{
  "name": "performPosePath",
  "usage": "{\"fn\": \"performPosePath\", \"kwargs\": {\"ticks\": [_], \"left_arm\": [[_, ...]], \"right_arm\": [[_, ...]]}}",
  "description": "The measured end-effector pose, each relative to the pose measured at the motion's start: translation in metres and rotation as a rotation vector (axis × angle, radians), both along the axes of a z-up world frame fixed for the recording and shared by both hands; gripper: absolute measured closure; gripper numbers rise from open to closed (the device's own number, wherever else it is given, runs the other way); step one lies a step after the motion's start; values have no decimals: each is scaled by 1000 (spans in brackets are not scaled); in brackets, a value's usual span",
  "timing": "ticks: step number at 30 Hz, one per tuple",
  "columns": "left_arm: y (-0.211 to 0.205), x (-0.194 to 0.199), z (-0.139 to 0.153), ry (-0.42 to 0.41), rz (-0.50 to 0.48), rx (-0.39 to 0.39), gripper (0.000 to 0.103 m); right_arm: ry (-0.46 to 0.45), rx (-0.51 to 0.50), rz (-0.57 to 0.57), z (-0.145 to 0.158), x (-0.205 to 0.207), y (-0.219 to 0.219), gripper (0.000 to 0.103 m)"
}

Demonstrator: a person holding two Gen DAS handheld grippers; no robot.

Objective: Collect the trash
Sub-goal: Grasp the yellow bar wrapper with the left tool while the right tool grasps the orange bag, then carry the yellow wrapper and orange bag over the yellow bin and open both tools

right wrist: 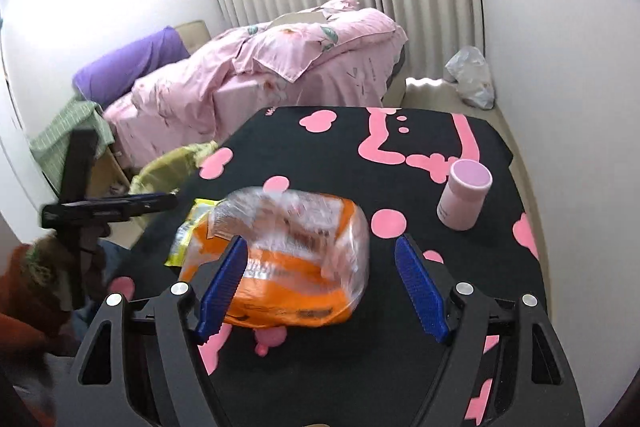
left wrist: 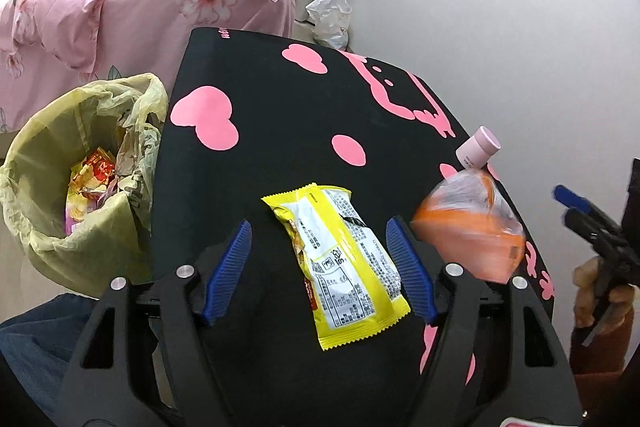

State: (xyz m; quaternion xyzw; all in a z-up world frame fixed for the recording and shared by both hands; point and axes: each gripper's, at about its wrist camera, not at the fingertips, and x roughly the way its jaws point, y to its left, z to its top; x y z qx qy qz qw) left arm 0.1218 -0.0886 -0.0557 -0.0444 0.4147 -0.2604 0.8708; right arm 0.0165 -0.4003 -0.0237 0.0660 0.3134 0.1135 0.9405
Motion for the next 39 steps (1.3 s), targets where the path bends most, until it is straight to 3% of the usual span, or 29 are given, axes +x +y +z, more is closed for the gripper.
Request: {"fn": "performPosePath", "kwargs": {"ticks": [4,9,11,13,16,22,25,28,29,39], "left_arm": [[2,-2,-5,28,-9,-23,36],[9,-2,-9,58,-2,-33,37],[10,-2,-12,71,-4,-33,36],[9,-2,-16,87,-10,-32,37],[5,-4,-20,98,-16,-25,37],[-6,-7,-27,130,-3,10,38],[-16,-7,-31,140,10,70,42],[-29,-9,-33,132,-7,126,57],[-31,-10,-34,136,-14,128,66],[-25,-22,-14,50,-18,100,75]], "right_arm": [[93,124,4,-33,31,-6,30],[231,145,-15,-68,51,1,30],[245,180,43,-75,48,7,39],[230,170,68,-74,43,10,66],[177,85,52,-59,27,14,79],[97,72,4,-44,6,2,82],[71,88,-47,-41,1,-9,82],[55,95,-95,-41,-2,-18,82],[51,90,-102,-40,-3,-19,82],[23,87,-138,-31,-11,-29,82]]}}
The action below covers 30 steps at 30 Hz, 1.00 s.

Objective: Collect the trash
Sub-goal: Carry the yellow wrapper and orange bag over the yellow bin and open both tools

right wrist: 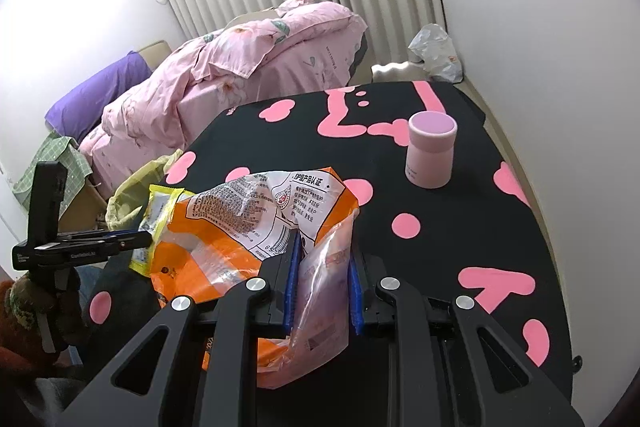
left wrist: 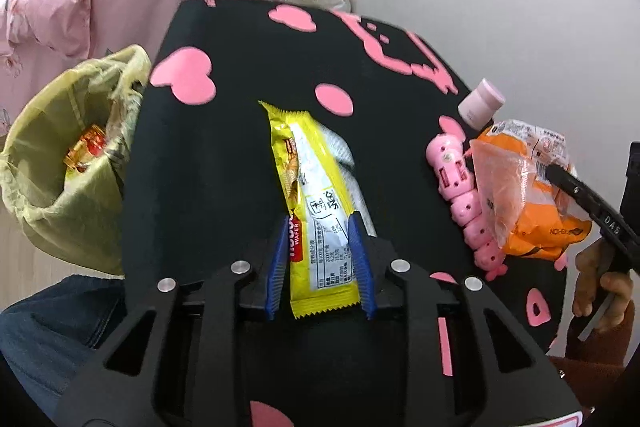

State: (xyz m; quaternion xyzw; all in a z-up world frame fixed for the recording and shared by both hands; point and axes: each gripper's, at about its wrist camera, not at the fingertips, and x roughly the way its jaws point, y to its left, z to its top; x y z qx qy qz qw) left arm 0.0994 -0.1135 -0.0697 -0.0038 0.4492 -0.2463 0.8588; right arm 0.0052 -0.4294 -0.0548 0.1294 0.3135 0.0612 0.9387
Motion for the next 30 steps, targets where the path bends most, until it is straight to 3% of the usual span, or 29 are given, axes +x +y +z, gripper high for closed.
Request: {"fn": "performPosePath", "kwargs": {"ticks": [10,20,25,30], "left_arm": [[54,-6,54,-154,79,-81,75],[114,-11,83,-264,166,-126,75],[164,-2,86,-287,278,-160,75],[224,10,93,-299,420,-268,75]], "right_arm": [[-78,-99,6,42,6,26,82],[-120,-218,141,85,42,97,82],[-126,-260,218,96,64,140,82],[-130,-296,331,105,112,201,82]]}}
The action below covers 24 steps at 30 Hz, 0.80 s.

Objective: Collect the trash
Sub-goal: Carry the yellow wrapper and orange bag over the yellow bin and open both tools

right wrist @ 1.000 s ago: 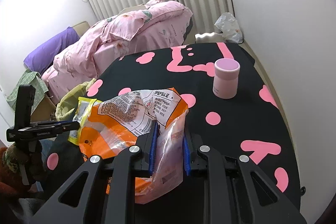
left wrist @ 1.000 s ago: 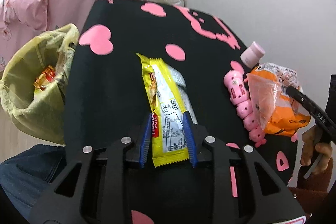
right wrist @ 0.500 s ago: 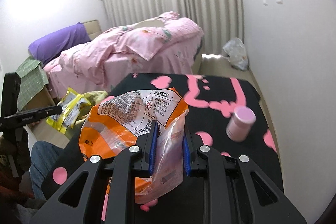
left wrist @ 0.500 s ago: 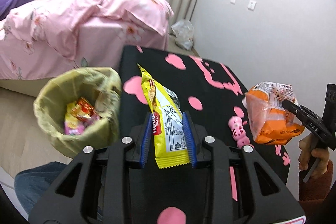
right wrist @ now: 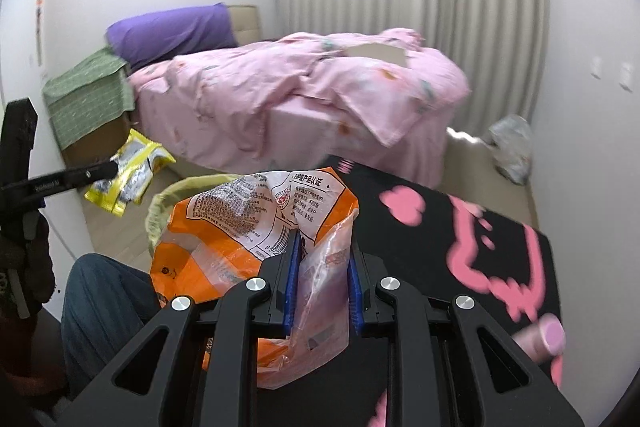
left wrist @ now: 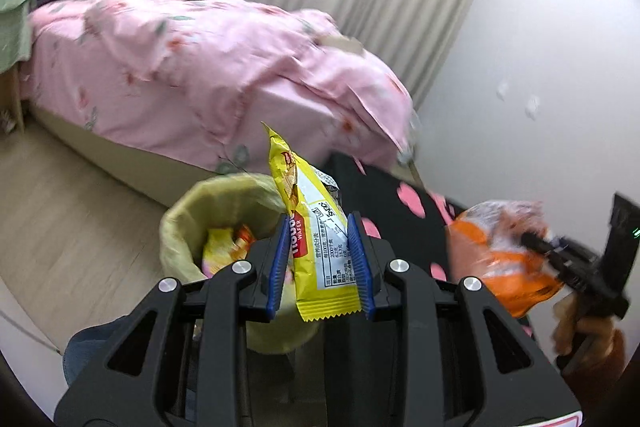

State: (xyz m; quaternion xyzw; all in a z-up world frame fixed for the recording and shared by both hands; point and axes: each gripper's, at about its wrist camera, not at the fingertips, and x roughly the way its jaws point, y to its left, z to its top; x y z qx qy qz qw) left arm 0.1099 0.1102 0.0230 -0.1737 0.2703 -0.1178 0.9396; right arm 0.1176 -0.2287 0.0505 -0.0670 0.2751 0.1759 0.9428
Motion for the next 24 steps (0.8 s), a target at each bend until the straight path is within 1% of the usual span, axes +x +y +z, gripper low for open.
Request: {"fn": "performPosePath", "kwargs": {"ticks": [4,5,6,8,10,13,14,16,17,19,22,24], "left_arm": [[22,4,2,-21,50,-42,75],[25,7,0,-20,57,-47,75],[27,9,-3,-15,59,-51,75],[28,20,-11,5,47,-72,75],[27,34,-23,36,27,-98,75],[20,58,-47,93,11,-113,75],[17,65,-56,116,7,-108,75],[16,80,-78,184,27,-76,75],[15,85,-87,210,38,-61,75],[16,96,-107,271,66,-24,75],[18,108,-131,342,91,2,76],[17,112,-138,359,93,22,76]], "right_arm": [[39,-9,90,-7,49,49,82],[64,-12,122,-14,69,67,82],[74,-14,132,-17,78,75,82],[110,-14,163,-27,100,99,82],[162,11,207,-43,127,124,82],[234,31,253,-63,152,150,82],[269,41,285,-73,164,160,82],[307,47,310,-83,174,167,82],[348,52,327,-92,185,170,82],[375,52,331,-98,192,174,82],[422,14,351,-112,205,186,82],[433,-20,361,-119,210,194,82]]}}
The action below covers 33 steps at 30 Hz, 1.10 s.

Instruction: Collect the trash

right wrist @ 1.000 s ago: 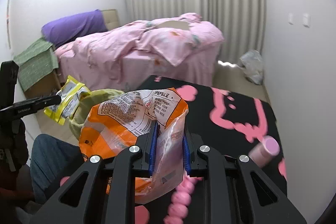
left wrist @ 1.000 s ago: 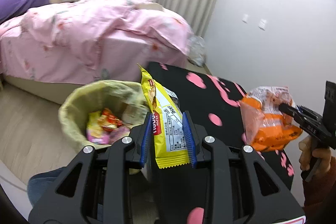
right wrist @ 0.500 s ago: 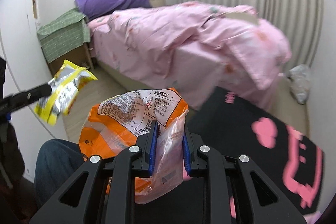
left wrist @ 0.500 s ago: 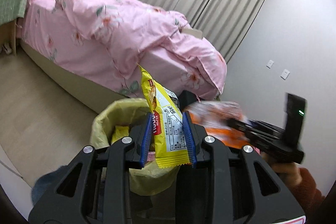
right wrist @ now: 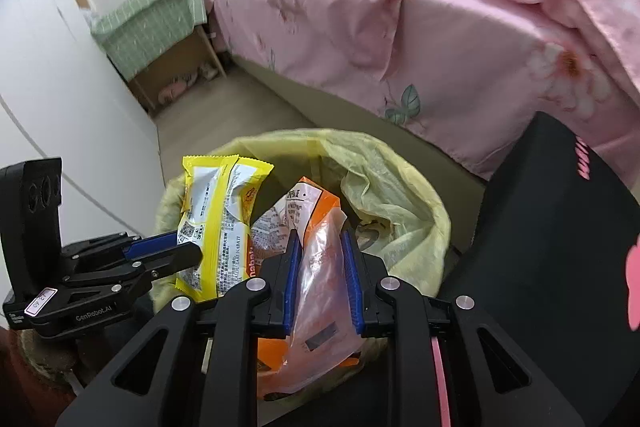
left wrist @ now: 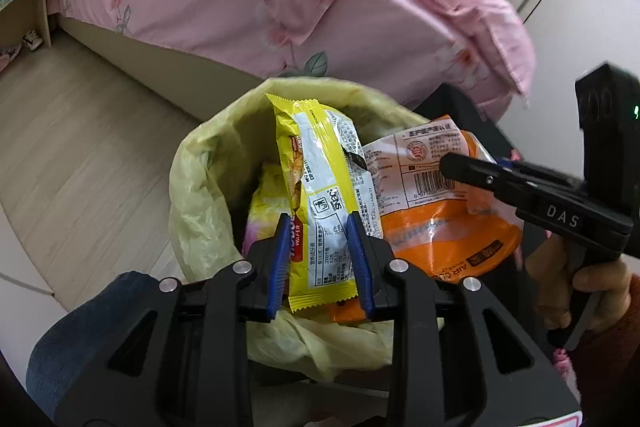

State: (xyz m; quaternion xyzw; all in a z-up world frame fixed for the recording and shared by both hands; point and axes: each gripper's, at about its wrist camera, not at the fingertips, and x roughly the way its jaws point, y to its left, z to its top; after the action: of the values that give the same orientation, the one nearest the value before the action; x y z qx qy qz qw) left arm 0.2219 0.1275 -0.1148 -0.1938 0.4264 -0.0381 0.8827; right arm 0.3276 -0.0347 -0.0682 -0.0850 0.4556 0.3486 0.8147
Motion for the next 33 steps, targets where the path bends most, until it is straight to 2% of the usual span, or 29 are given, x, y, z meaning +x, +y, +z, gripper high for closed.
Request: {"fn": "performPosePath", "kwargs": {"ticks": [8,14,23,25,26,27,28,30,33], "left_arm": [[-6,2,-7,30,-41,-6,76],[-10,8,-8,28,-52,-1,76],[2,-1,1,-7,-8,-71,75],[4,-3,4,-13,-7,-86,71],[5,-4,6,-19,-8,-89,63],[5,-4,8,-21,-7,-85,55],[5,-5,11,-24,-6,-78,52],[3,-9,20,-40,0,-42,40],[-4,-19,38,-85,13,26,38]], "right_arm": [[-15,-85,19,-15,23,15,82],[21,-12,-25,-22,26,-5,82],[49,96,-75,-22,20,-18,79],[60,126,-89,-19,18,-22,67],[62,147,-99,-17,17,-26,65],[59,165,-110,-14,15,-30,58],[53,173,-118,-11,13,-32,54],[23,183,-142,-1,4,-40,54],[-42,190,-177,17,-17,-56,54]]}}
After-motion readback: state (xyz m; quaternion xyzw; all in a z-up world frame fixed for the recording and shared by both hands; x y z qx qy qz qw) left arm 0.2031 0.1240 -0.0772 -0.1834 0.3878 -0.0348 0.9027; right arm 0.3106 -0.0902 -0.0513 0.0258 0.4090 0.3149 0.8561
